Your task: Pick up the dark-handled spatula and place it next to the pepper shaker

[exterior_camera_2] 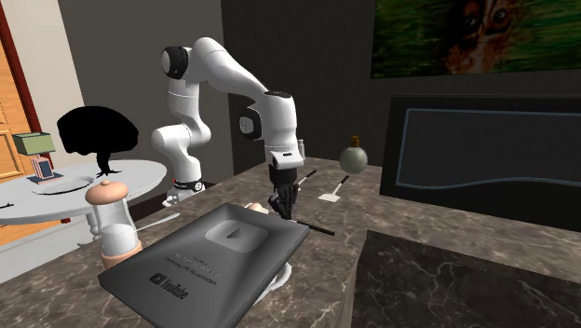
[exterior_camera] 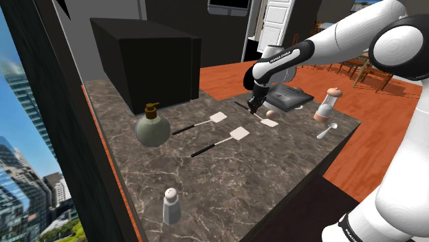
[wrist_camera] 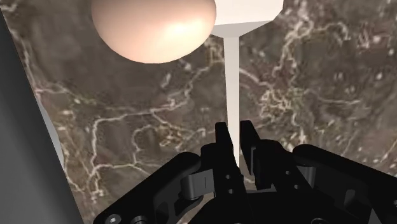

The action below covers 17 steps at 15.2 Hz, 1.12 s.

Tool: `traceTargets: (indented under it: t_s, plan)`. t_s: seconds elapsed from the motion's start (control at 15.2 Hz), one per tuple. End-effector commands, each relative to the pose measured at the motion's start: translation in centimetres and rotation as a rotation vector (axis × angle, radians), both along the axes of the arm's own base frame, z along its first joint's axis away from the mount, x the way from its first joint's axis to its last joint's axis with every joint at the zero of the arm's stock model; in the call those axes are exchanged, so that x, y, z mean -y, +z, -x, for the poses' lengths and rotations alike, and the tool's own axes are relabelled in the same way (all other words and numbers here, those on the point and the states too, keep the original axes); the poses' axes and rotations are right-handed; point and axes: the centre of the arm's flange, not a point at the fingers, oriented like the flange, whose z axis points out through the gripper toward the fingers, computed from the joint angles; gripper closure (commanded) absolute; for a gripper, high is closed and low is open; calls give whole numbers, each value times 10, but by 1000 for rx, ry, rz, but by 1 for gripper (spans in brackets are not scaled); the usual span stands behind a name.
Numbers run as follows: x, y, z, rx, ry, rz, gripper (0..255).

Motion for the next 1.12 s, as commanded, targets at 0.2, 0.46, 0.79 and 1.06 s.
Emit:
traceTargets:
  t_s: [0.2, 0.46, 0.79, 1.06]
  plan:
    - [0, 0, 0, 0, 0, 0, 255]
    - [0, 16, 0, 0, 0, 0, 255]
    - [0, 42, 0, 0, 0, 0, 255]
    - [0, 63, 0, 0, 0, 0, 255]
